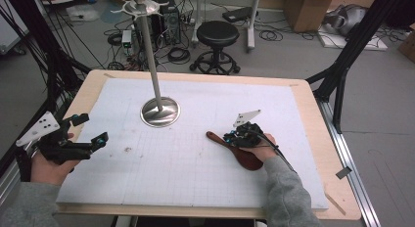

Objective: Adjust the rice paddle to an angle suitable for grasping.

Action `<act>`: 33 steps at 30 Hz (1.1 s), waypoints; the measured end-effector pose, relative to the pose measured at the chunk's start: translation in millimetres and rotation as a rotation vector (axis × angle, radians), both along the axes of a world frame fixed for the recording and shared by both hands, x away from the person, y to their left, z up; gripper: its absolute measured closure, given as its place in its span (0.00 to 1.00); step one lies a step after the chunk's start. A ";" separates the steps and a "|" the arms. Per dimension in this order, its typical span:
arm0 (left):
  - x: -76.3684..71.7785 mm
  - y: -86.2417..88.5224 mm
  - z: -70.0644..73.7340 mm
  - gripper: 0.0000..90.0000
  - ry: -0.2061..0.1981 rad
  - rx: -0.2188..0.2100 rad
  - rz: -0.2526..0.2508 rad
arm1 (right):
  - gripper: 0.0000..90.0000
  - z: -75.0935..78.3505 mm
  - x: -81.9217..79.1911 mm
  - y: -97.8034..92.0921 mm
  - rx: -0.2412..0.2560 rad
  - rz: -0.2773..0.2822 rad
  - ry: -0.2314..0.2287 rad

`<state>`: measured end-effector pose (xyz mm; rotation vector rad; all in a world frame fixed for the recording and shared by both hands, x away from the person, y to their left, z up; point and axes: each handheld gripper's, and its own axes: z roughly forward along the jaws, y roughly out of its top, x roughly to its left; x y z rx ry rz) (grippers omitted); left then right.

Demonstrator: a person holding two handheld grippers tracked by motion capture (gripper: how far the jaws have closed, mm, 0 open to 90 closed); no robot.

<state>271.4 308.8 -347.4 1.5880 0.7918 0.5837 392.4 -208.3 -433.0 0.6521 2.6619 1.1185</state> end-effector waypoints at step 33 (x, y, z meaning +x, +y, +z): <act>12.7 -10.1 -0.6 0.02 0.015 -0.005 -0.025 | 0.13 46.1 -32.7 -10.7 0.015 -0.005 -0.063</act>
